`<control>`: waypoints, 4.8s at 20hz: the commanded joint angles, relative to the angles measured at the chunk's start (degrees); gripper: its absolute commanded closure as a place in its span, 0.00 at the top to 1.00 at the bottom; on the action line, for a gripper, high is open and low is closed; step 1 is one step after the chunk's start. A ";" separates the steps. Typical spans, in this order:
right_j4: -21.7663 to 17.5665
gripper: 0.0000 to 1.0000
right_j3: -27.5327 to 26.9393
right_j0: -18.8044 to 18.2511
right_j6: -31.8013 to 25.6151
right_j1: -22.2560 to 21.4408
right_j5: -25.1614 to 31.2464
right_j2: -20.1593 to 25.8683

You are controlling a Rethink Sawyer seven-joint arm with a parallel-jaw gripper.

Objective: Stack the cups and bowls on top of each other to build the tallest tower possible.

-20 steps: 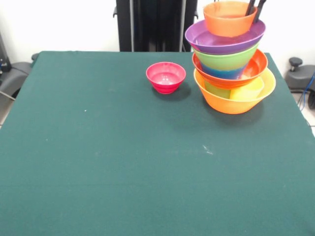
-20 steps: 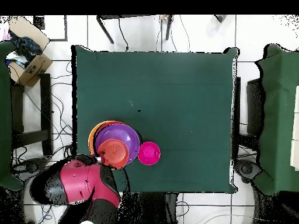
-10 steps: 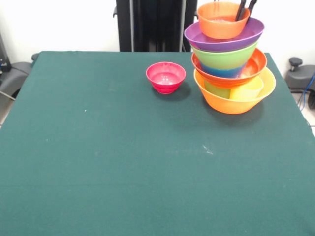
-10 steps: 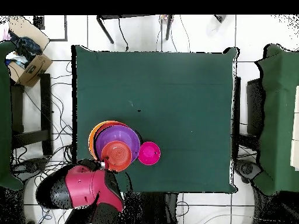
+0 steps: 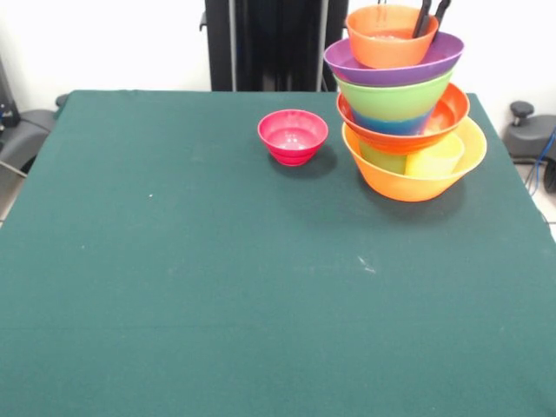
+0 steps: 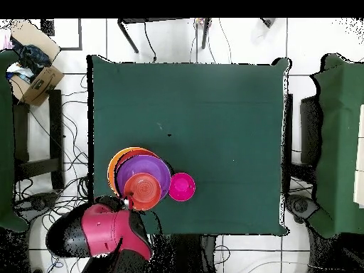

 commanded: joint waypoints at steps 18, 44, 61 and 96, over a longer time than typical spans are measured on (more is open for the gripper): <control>3.13 0.00 4.60 -1.09 10.70 -0.70 -3.37 5.33; 5.23 0.00 -0.77 0.13 10.47 2.10 -0.60 3.71; 6.45 0.00 -4.25 0.19 10.30 4.08 1.07 3.14; 7.65 1.00 -6.75 1.05 9.19 1.08 10.70 1.46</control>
